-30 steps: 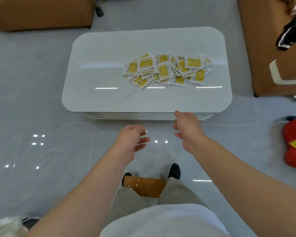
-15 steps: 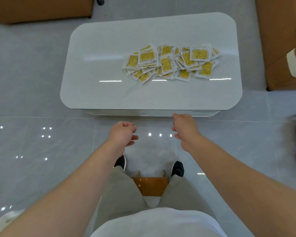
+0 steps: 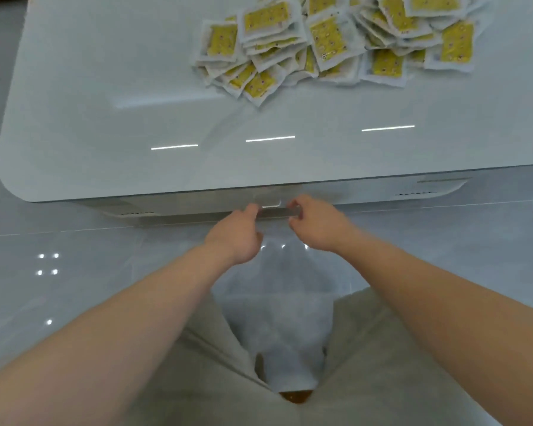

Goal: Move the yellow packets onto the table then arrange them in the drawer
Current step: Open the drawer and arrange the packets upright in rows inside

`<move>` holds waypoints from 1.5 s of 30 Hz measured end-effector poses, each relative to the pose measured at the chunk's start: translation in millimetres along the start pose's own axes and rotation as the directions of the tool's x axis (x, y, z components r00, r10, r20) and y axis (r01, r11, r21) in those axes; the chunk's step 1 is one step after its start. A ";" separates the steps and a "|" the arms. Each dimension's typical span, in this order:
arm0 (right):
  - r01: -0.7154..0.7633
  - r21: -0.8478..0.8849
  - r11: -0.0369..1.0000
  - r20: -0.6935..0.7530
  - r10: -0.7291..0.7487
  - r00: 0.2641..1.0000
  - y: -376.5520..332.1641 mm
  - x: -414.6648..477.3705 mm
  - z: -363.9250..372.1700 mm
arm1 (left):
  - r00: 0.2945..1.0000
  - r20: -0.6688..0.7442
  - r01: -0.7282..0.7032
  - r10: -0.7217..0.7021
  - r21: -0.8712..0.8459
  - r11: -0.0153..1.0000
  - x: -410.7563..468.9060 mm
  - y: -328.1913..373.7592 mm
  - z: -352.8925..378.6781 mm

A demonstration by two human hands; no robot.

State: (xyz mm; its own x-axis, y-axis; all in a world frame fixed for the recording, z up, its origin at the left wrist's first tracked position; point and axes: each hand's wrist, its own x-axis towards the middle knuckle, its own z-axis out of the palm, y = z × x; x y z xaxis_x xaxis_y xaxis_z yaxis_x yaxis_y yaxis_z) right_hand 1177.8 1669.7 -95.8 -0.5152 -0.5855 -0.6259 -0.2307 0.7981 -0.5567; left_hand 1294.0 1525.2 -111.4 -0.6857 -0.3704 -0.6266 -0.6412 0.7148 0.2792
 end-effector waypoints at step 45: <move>-0.119 -0.474 0.873 -0.341 -0.057 0.938 19.1 11.2 31.8 | 0.914 -0.319 -0.215 0.250 0.141 0.966 12.6 -60.4 4.6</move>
State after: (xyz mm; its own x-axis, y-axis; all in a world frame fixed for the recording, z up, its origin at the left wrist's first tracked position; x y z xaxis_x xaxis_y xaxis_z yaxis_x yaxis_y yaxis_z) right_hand 1193.9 1673.9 -130.8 -0.7518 -0.5463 -0.3693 -0.5309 0.8336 -0.1523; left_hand 1325.6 1480.2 -139.5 -0.8971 -0.3487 -0.2712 -0.4234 0.8540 0.3023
